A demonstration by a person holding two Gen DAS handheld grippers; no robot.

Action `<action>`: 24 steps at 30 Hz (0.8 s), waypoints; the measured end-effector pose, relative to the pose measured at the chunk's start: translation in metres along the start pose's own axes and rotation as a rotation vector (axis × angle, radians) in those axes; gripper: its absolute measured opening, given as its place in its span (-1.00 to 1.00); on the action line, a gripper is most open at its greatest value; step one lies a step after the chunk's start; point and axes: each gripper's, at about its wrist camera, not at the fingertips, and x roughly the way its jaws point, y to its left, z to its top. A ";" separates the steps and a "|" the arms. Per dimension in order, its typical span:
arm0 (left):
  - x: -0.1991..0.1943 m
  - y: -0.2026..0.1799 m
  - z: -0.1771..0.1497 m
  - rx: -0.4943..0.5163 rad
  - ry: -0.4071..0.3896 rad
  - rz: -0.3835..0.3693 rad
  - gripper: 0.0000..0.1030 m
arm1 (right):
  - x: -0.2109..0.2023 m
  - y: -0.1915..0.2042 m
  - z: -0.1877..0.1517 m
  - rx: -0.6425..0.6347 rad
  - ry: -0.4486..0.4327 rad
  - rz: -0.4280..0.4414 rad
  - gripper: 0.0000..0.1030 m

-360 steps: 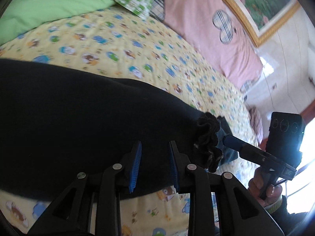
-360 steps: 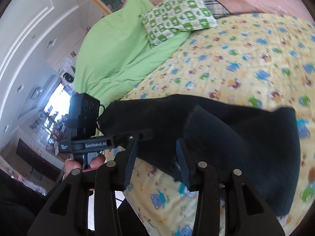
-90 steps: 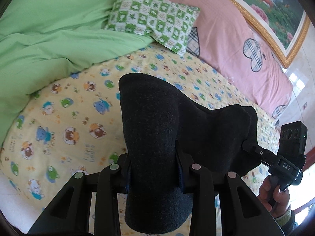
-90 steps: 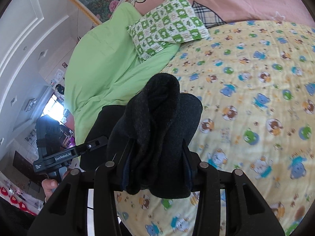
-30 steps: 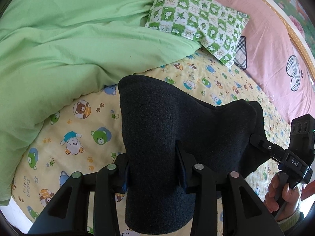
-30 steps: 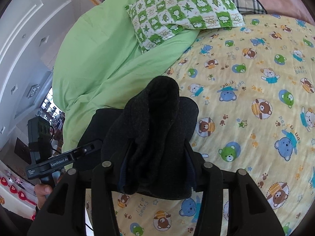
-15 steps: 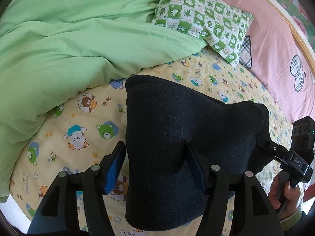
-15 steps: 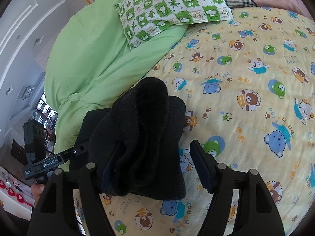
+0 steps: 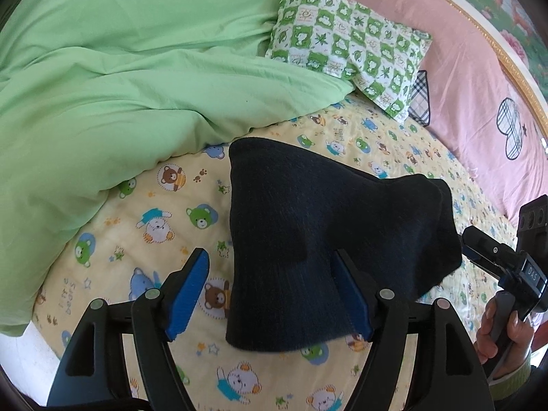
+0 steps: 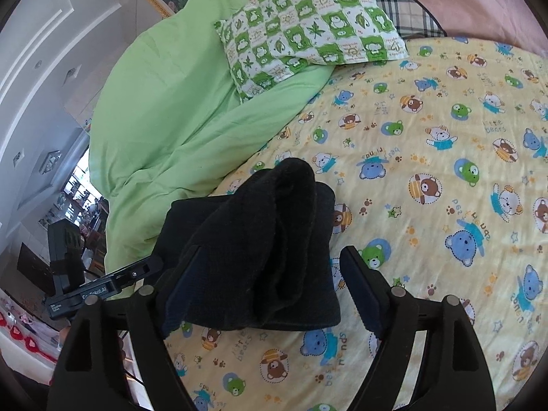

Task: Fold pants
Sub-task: 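Open both grippers and lift them away from the folded pants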

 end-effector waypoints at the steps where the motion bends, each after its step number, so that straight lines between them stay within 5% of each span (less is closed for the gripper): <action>1: -0.002 0.000 -0.002 0.000 0.000 0.000 0.49 | -0.002 0.002 -0.001 -0.003 0.000 -0.003 0.60; 15: -0.028 0.004 -0.029 -0.015 -0.002 -0.008 0.50 | -0.023 0.016 -0.022 -0.021 -0.008 -0.008 0.68; 24: -0.044 -0.008 -0.043 0.068 -0.029 0.041 0.53 | -0.036 0.022 -0.041 -0.065 -0.021 -0.033 0.70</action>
